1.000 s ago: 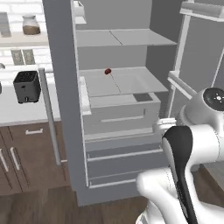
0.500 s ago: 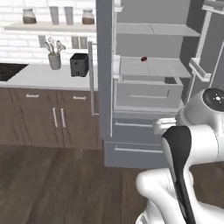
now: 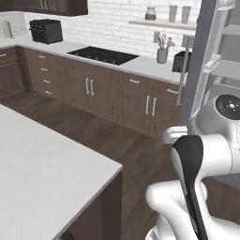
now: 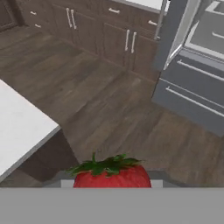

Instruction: Take the strawberry from the fridge and place it on top of the pancake, located on the dining counter.

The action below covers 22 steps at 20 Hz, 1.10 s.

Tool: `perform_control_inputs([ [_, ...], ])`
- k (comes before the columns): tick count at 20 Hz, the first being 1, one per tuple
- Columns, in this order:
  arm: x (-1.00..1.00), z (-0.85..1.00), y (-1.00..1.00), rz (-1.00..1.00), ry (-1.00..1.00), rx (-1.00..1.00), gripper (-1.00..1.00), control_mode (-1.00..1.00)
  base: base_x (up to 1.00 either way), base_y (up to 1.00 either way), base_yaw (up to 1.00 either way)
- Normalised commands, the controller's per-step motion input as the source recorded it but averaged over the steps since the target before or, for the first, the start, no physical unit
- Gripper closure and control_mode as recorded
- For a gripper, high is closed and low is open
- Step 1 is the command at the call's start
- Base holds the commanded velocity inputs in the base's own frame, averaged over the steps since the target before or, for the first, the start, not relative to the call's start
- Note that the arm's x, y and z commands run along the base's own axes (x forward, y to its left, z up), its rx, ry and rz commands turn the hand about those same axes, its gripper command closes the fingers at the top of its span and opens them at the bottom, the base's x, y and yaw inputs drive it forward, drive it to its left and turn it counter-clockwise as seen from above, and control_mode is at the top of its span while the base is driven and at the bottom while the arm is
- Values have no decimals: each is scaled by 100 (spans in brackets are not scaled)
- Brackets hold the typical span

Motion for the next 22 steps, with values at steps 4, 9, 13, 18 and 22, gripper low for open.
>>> perform_control_inputs([
  [4, 0, 0, 0, 0, 0, 0, 100, 100, -92, 3, 78],
  [9, 0, 0, 0, 0, 0, 0, 100, 100, -92, 39, 72],
  [13, 0, 0, 0, 0, 0, 0, 100, 100, -74, 60, 70],
  [18, 0, 0, 0, 0, 0, 0, 100, 100, -22, 83, 63],
  [22, 0, 0, 0, 0, 0, 0, 100, 100, 7, 100, 42],
])
